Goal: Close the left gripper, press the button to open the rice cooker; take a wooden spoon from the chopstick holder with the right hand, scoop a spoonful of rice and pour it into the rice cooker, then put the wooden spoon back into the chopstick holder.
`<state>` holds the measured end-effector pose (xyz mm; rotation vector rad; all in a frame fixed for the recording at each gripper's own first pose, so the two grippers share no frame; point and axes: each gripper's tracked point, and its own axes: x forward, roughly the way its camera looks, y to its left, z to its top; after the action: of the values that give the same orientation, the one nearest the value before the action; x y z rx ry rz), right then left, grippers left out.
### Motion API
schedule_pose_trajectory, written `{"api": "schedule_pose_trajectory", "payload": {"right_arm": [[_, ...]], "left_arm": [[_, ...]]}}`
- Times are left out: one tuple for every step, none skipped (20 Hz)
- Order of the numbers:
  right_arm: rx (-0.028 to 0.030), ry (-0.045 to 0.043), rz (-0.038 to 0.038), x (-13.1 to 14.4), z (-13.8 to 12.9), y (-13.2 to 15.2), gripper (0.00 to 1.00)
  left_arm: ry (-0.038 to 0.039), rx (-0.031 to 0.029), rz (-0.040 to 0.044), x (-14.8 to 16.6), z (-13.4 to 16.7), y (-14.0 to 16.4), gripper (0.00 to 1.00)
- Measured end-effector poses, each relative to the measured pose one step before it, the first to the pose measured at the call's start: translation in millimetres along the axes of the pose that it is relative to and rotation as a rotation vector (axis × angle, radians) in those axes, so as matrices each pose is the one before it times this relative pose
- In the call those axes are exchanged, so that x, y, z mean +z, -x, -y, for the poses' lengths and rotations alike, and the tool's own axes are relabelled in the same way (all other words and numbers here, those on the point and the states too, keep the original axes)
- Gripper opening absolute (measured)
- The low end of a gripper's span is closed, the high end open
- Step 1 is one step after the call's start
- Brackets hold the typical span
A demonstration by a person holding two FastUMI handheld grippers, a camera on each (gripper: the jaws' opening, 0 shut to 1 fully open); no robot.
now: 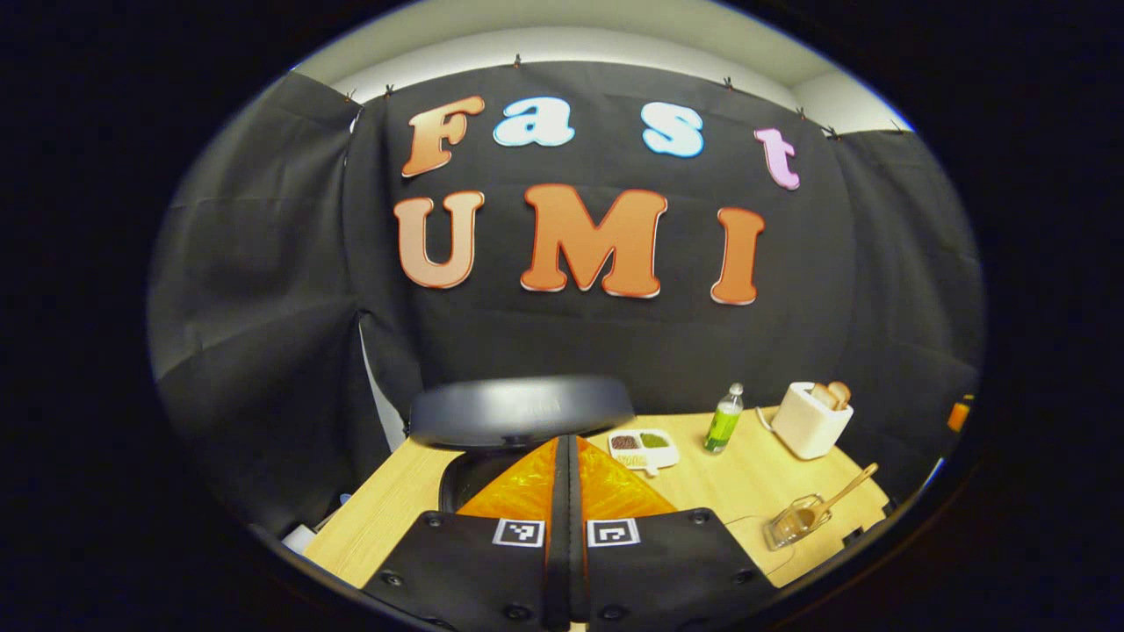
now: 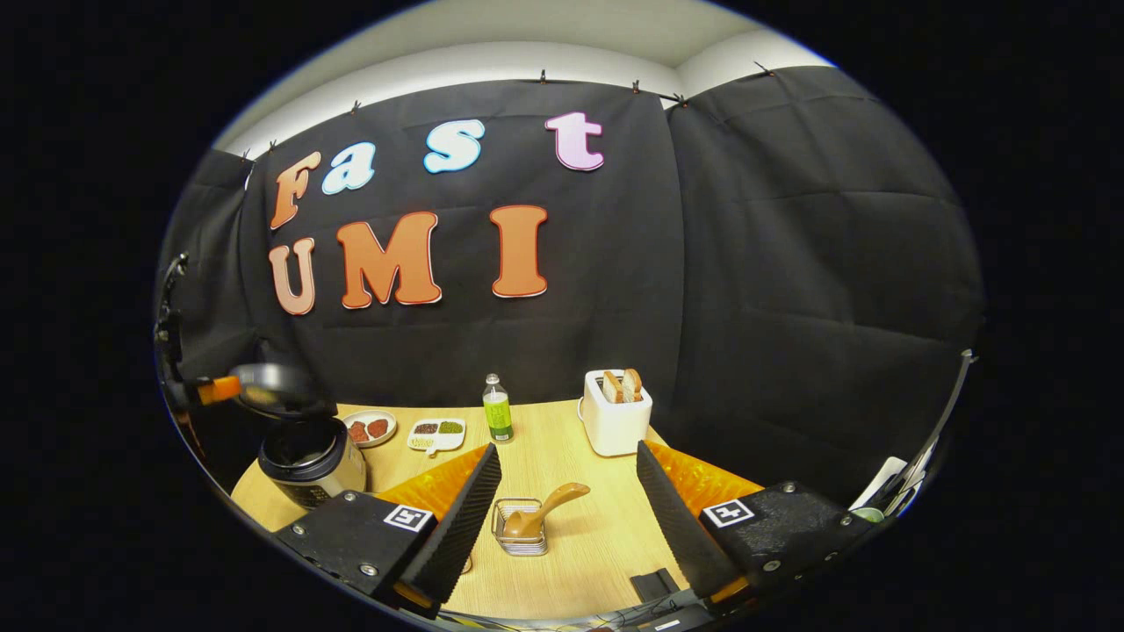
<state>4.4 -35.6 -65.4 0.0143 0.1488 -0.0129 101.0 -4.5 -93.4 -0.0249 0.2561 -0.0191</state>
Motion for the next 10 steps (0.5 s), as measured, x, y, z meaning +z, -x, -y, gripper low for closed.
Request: {"api": "schedule_pose_trajectory", "payload": {"right_arm": [[0.00043,-0.00183,-0.00083,-1.81,0.88,-1.32,1.00],[0.00040,0.00047,0.00015,-1.17,1.00,-2.22,0.96],[-0.00026,0.00151,0.00150,-1.32,1.14,-1.29,0.96],[0.00042,0.00017,0.00540,-0.44,1.12,-2.08,0.96],[0.00137,-0.00281,0.00666,-0.95,-0.18,-4.01,0.96],[0.00178,-0.00551,0.00555,-1.98,0.15,-4.35,0.96],[0.00349,-0.00768,0.00745,-2.88,0.00,-5.77,0.96],[0.00245,-0.00993,0.00130,-5.25,-0.07,-7.40,0.96],[0.00355,-0.01055,-0.00157,-7.81,0.87,-8.92,0.96],[0.00142,-0.00963,-0.00465,-8.78,0.87,-9.38,0.96]], "left_arm": [[0.01016,0.00163,0.02152,7.88,0.23,8.07,0.01],[0.00527,0.00325,0.01456,6.09,-0.48,6.84,0.04],[0.00017,0.00382,0.00698,3.31,-0.59,4.91,0.04],[-0.00065,0.00040,0.00357,1.67,0.46,4.89,0.04],[0.00188,0.00299,-0.00188,2.27,-0.30,4.80,0.04],[-0.00327,0.01145,-0.00249,-1.34,-2.27,4.41,0.04],[-0.00574,0.00410,-0.00088,-0.64,-1.27,1.83,0.04],[-0.00862,0.00510,0.00230,4.67,-1.07,6.70,0.02],[-0.01087,0.01150,0.01100,3.70,-2.63,6.36,0.03],[-0.00675,0.01254,0.01691,7.71,-2.47,6.44,0.04]]}}
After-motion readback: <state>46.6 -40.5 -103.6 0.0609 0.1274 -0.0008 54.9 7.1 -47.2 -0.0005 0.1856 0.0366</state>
